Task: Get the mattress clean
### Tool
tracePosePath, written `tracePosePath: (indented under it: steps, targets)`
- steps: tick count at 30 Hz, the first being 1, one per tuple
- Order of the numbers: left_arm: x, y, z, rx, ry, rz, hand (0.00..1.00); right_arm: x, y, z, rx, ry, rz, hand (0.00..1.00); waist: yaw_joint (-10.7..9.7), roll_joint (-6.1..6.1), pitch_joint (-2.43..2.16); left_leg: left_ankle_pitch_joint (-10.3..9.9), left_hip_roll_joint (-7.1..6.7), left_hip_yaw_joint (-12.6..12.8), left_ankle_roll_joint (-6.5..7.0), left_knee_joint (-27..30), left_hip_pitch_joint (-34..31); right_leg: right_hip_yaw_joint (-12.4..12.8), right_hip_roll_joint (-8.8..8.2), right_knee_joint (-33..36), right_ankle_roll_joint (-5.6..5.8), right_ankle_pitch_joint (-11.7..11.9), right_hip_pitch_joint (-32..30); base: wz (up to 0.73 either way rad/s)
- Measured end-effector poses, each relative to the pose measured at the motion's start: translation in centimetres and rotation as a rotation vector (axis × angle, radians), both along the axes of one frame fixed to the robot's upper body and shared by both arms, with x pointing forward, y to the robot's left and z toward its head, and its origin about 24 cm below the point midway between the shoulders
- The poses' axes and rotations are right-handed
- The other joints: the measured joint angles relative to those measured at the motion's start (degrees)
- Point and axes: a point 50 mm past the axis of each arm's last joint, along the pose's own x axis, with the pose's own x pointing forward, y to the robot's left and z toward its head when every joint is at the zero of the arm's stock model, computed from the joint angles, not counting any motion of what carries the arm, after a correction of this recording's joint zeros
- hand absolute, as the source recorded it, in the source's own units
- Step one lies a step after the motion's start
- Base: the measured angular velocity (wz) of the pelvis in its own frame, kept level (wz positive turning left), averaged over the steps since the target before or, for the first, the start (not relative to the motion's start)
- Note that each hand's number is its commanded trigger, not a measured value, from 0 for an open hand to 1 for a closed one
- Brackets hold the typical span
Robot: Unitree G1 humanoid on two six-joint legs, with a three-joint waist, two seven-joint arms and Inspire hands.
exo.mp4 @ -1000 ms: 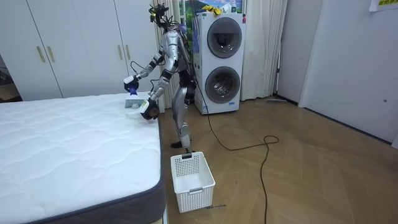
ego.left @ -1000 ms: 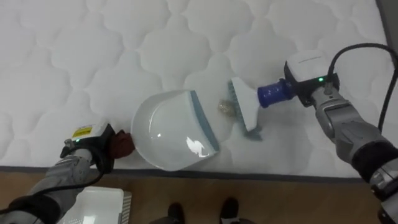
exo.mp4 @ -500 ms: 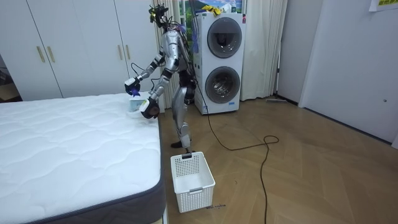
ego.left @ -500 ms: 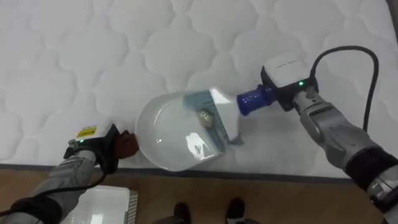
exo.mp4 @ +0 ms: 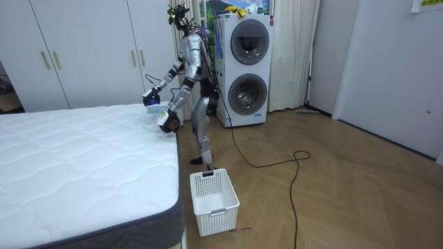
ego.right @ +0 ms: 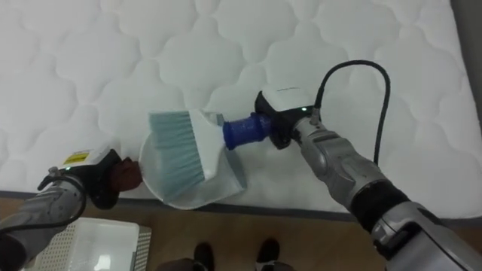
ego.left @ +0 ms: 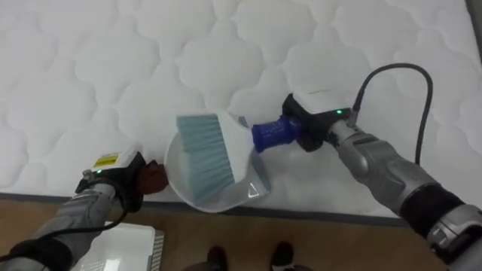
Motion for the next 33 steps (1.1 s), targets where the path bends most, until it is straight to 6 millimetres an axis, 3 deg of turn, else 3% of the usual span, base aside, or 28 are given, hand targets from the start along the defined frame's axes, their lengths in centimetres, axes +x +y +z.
tracePosePath:
  steps: [15,22,28,33]
  targets:
    - [0.0,-0.5,-0.1,-0.014,-0.043,-0.013,1.00,-0.1,0.4,0.1,0.023,0.020,0.039,1.00,0.1,1.45,0.74,-0.8,-0.06,0.0,0.86,2.0,-1.8,0.0,-0.68,2.0,0.42,-0.2,-1.9,0.01]
    - [-0.1,-0.5,-0.1,-0.017,-0.042,-0.014,1.00,0.2,-0.2,0.7,0.089,0.008,-0.001,1.00,-0.1,2.02,0.55,-0.8,-0.17,0.3,0.89,1.6,-1.6,0.2,-0.79,2.0,0.39,-0.2,-1.8,0.00]
    - [-1.3,-1.0,-1.3,-0.004,-0.031,-0.022,1.00,0.2,-2.4,0.7,0.252,-0.014,-0.155,1.00,-1.5,2.63,0.49,-0.8,-0.51,0.1,0.89,1.0,1.5,0.2,-0.77,1.1,0.81,-0.5,1.4,0.01]
    - [-1.8,-1.9,-1.7,-0.062,-0.044,-0.003,1.00,-0.3,-5.6,0.4,0.448,-0.057,-0.370,1.00,-2.9,2.58,0.30,-0.8,-1.14,0.1,1.11,-0.2,2.9,0.6,-1.07,0.9,1.41,-0.7,2.5,0.01]
